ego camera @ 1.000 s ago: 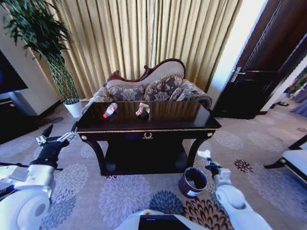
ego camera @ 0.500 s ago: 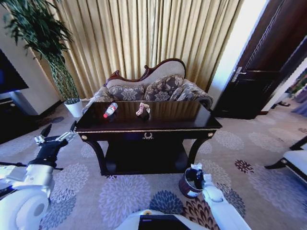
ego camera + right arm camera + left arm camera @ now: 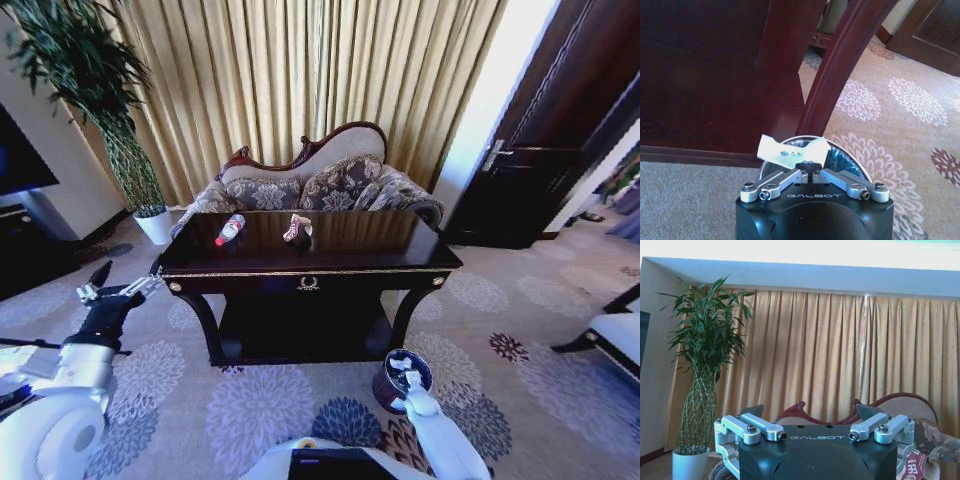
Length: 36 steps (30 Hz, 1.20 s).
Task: Move to the front of the table and place the trash on the table into the trash bin.
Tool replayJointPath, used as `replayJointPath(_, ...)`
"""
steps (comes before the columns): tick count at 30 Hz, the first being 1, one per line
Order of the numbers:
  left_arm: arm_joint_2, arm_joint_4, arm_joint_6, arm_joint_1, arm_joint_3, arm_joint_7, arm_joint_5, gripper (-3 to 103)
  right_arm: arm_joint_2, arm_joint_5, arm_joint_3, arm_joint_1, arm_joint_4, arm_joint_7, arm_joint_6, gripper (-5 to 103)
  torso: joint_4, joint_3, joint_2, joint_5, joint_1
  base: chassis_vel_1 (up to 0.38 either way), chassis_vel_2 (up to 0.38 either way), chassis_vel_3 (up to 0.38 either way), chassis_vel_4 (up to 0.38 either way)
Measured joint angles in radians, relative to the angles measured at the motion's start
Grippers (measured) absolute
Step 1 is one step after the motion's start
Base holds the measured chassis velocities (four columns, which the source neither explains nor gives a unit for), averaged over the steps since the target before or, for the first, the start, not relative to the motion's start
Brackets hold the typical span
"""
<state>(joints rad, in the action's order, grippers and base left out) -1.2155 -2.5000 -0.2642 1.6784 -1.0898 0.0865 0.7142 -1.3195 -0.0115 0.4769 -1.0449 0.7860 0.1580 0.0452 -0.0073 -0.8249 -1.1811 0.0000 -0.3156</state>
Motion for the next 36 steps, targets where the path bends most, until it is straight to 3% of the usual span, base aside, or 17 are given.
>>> replayJointPath(2, -0.001, 0.000, 0.001, 0.004, -0.003, 0.000, 0.000, 100, -0.002, 0.008, 0.001, 0.008, -0.007, 0.002, 0.000, -3, -0.0002, 0.000, 0.000, 0.0000, 0.000, 0.000, 0.000, 0.000, 0.000)
replayJointPath(4, -0.002, 0.000, 0.001, 0.005, -0.003, 0.000, 0.000, 100, -0.002, 0.011, 0.002, 0.011, -0.011, 0.007, 0.000, 2, -0.0002, 0.000, 0.000, -0.0001, 0.000, 0.000, 0.000, 0.000, 0.000)
replayJointPath(10, -0.008, 0.000, 0.002, 0.006, 0.002, -0.001, 0.000, 100, 0.025, 0.005, 0.003, 0.010, -0.023, 0.033, 0.000, 29, -0.0003, 0.000, 0.000, 0.0000, 0.000, 0.000, 0.000, 0.000, 0.000)
replayJointPath(14, -0.008, 0.000, 0.002, 0.007, 0.004, -0.002, 0.000, 100, 0.033, -0.002, 0.003, 0.008, -0.019, 0.033, 0.001, 40, -0.0003, 0.000, 0.000, 0.0000, 0.000, 0.000, 0.000, 0.000, 0.000)
replayJointPath(18, -0.006, 0.000, 0.002, 0.007, 0.008, -0.003, 0.000, 100, 0.038, -0.008, 0.002, 0.002, -0.011, 0.033, 0.002, 61, -0.0003, 0.000, 0.000, 0.0001, 0.000, 0.000, 0.000, 0.000, 0.000)
replayJointPath(19, -0.006, 0.000, 0.002, 0.007, 0.008, -0.003, 0.000, 100, 0.038, -0.008, 0.002, 0.002, -0.011, 0.033, 0.002, 61, -0.0003, 0.000, 0.000, 0.0001, 0.000, 0.000, 0.000, 0.000, 0.000)
replayJointPath(27, -0.009, 0.000, 0.003, 0.010, 0.008, -0.005, -0.001, 100, 0.038, -0.012, -0.001, -0.001, -0.004, 0.032, 0.003, 94, -0.0002, 0.000, 0.000, 0.0001, 0.000, 0.000, 0.000, 0.000, 0.000)
replayJointPath(30, -0.010, 0.000, 0.003, 0.008, 0.008, -0.006, -0.001, 100, 0.040, -0.027, -0.002, -0.005, 0.004, 0.032, 0.003, 99, -0.0001, 0.000, 0.000, 0.0000, 0.000, 0.000, 0.000, 0.000, 0.000)
replayJointPath(36, -0.011, 0.000, 0.003, 0.005, 0.010, -0.007, -0.001, 100, 0.048, -0.038, -0.005, -0.007, 0.017, 0.032, 0.010, 100, -0.0001, 0.000, 0.000, 0.0000, 0.000, 0.000, 0.000, 0.000, 0.000)
